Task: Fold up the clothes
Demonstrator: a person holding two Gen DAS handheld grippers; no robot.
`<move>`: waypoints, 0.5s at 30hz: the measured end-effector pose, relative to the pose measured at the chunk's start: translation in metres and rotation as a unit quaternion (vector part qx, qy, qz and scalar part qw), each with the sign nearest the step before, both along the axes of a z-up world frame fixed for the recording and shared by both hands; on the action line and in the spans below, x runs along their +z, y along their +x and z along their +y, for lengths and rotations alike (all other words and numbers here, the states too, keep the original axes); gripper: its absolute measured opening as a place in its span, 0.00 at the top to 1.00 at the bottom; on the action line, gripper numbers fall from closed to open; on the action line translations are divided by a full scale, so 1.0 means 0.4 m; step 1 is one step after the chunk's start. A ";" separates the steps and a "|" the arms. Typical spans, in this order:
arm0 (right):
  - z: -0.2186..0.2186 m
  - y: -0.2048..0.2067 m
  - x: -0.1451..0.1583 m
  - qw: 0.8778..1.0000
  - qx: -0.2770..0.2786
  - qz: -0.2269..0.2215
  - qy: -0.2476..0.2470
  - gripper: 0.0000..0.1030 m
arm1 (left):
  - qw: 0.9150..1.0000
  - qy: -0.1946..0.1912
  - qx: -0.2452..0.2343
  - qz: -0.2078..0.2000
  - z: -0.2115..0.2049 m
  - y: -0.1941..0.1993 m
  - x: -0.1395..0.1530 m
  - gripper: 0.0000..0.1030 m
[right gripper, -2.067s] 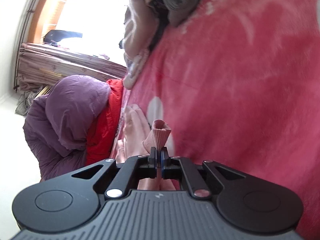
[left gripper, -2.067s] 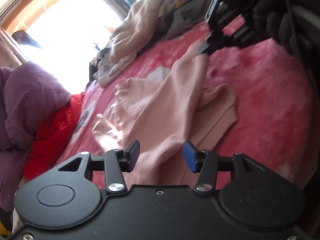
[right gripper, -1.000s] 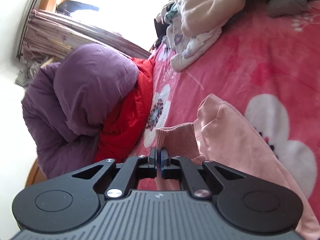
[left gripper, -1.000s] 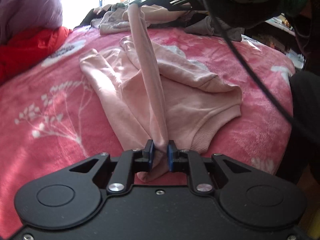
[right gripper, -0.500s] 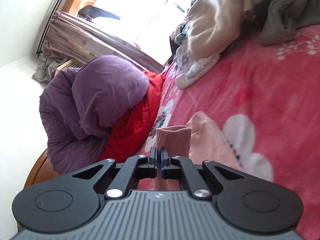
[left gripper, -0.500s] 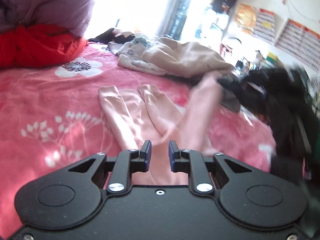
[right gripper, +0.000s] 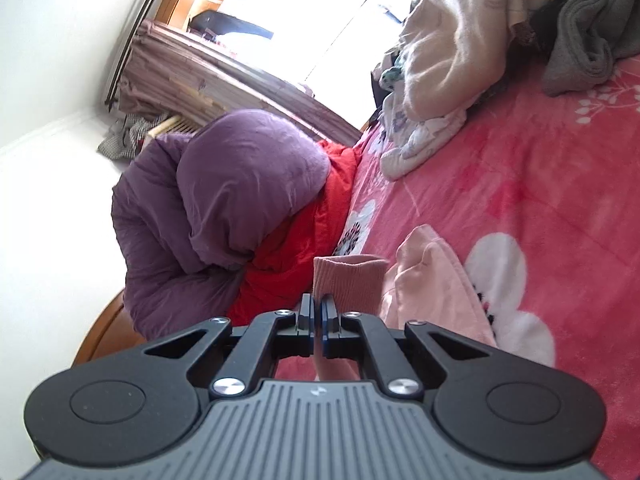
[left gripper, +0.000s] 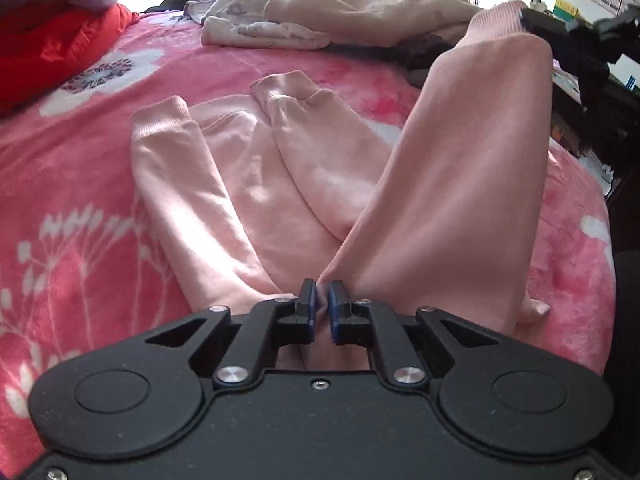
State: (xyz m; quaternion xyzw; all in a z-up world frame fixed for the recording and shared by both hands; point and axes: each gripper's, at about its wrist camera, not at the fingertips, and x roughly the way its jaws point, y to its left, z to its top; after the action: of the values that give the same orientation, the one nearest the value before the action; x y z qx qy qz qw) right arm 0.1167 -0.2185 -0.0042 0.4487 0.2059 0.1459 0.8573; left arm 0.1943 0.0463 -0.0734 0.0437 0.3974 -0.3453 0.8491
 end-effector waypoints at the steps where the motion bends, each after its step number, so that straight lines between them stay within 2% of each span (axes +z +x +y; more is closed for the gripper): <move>1: 0.006 0.005 0.001 1.000 0.003 -0.002 -0.003 0.95 | 1.000 -0.012 0.001 0.004 0.016 0.000 0.011 0.94; 3: 0.012 0.011 0.004 1.000 0.004 -0.005 -0.007 0.95 | 0.999 -0.038 0.015 0.003 0.068 -0.002 0.040 0.94; 6: 0.014 0.013 0.008 1.000 0.005 -0.008 -0.004 0.95 | 0.998 -0.053 0.037 0.006 0.116 -0.002 0.051 0.94; 8: 0.020 0.011 0.011 1.000 0.008 -0.011 -0.005 0.95 | 0.999 -0.044 0.027 0.009 0.089 -0.008 0.034 0.94; 11: 0.039 0.011 0.020 1.000 0.014 -0.016 -0.005 0.95 | 1.000 -0.002 0.026 -0.002 0.019 -0.010 0.000 0.94; 15: 0.059 0.009 0.040 0.999 0.018 -0.024 -0.010 0.95 | 0.999 -0.030 0.040 -0.008 0.052 -0.016 0.035 0.94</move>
State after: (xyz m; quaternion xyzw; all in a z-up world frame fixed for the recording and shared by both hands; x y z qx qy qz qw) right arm 0.1202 -0.1949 0.0119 0.4330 0.1942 0.1700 0.8636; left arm 0.1878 0.0669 -0.0593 0.0050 0.3811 -0.3222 0.8666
